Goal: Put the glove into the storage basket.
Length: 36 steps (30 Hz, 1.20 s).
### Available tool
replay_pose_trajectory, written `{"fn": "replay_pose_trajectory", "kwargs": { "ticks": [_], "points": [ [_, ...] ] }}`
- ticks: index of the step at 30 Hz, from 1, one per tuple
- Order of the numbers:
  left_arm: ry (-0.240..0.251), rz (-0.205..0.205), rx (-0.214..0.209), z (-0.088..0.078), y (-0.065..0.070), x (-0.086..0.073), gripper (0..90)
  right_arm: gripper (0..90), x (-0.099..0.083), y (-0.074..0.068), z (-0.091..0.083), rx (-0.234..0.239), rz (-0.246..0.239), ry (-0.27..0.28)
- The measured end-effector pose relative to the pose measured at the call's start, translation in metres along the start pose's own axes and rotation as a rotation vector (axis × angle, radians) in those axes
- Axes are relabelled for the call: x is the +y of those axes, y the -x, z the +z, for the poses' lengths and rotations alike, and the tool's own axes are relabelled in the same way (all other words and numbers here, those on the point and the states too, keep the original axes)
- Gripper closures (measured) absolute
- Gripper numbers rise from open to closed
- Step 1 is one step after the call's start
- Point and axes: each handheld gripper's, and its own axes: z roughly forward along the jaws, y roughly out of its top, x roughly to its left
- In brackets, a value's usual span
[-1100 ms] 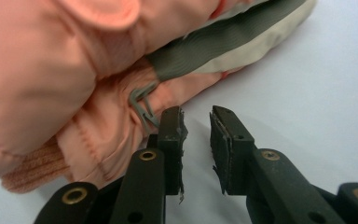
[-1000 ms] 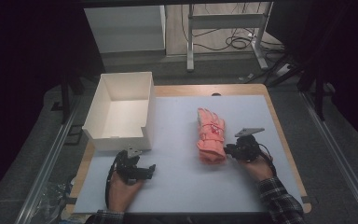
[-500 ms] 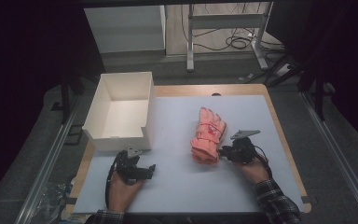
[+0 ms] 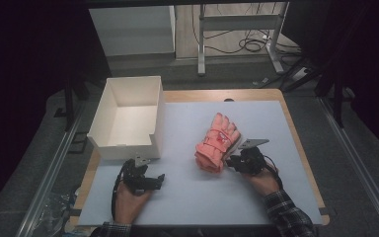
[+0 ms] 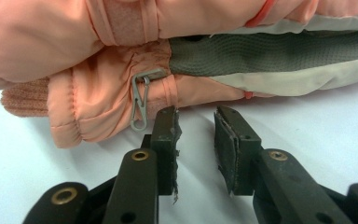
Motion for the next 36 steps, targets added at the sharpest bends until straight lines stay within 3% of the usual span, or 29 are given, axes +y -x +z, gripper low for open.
{"fn": "replay_pose_trajectory", "kwargs": {
  "ticks": [8,19,23,30,33,36],
  "points": [
    [-0.005,-0.001,-0.001,0.0,0.0,0.001,0.8,66.7,0.0,-0.001,-0.001,0.0,-0.013,0.0],
    [-0.009,-0.003,-0.004,0.0,0.0,0.001,0.7,66.4,0.006,-0.013,0.008,0.014,-0.044,-0.004],
    [-0.008,-0.003,-0.004,0.0,0.0,0.001,0.7,64.1,0.005,-0.011,0.005,0.011,-0.05,-0.005],
    [-0.002,0.002,-0.004,-0.001,0.002,0.001,3.1,54.9,-0.006,-0.002,-0.014,-0.035,-0.041,0.022],
    [-0.006,0.005,-0.034,-0.002,0.005,0.003,3.8,51.5,-0.013,0.003,-0.021,-0.06,-0.032,0.023],
    [-0.009,0.038,-0.081,-0.003,0.018,0.012,3.8,48.4,-0.019,0.008,-0.028,-0.077,-0.02,0.024]
  ]
}}
